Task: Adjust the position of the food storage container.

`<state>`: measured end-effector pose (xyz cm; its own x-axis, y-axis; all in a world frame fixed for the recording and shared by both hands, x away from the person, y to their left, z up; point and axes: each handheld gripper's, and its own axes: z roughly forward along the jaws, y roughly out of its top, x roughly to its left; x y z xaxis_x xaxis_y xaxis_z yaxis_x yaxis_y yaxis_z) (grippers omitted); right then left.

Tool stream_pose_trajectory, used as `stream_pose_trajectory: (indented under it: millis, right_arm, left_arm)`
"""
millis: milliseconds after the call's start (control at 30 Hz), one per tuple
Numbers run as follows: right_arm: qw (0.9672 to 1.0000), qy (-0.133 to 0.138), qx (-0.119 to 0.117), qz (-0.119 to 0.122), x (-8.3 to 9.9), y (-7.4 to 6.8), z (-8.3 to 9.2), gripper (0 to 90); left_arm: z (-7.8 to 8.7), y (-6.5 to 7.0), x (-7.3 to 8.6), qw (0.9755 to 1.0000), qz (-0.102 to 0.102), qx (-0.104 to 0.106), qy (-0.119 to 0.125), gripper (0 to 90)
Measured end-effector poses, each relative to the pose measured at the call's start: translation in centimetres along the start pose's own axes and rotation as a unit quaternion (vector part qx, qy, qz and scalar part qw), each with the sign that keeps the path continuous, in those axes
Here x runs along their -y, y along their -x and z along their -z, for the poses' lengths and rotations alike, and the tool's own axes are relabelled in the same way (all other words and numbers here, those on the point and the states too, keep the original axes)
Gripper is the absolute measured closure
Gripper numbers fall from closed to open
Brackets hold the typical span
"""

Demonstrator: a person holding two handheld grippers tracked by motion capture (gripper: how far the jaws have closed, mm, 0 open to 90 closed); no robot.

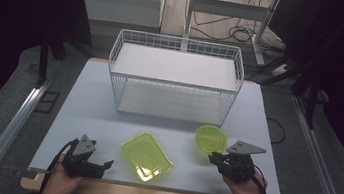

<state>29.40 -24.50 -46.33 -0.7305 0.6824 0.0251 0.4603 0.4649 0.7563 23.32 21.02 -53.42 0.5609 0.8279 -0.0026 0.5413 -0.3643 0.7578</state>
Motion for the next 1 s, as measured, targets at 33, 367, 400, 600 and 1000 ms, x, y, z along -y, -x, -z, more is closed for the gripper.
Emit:
stream_pose_trajectory:
  millis: [33,367,400,600,1000]
  right_arm:
    - [1.0,-0.002,-0.004,0.006,-0.3,-0.2,-0.2,84.6]
    - [0.9992,-0.021,-0.02,0.027,-1.5,-0.7,-1.5,89.1]
    - [0.9992,-0.021,-0.021,0.025,-1.6,-0.6,-1.6,89.1]
    - [0.9992,-0.017,-0.015,0.031,-2.6,-0.2,-2.5,89.1]
    - [0.9992,-0.022,-0.023,0.025,-4.5,0.3,-4.8,89.0]
  left_arm:
    - [0.0,0.0,0.0,1.0,-0.001,-0.001,-0.001,7.3]
    - [-0.2,0.2,0.0,0.9999,-0.007,-0.002,-0.011,7.3]
    - [-0.3,0.2,0.0,0.9999,-0.008,-0.001,-0.01,7.4]
    - [-0.3,0.2,0.0,0.9999,-0.011,-0.002,-0.012,7.4]
    - [-0.4,0.3,0.0,0.9998,-0.013,-0.004,-0.017,7.4]
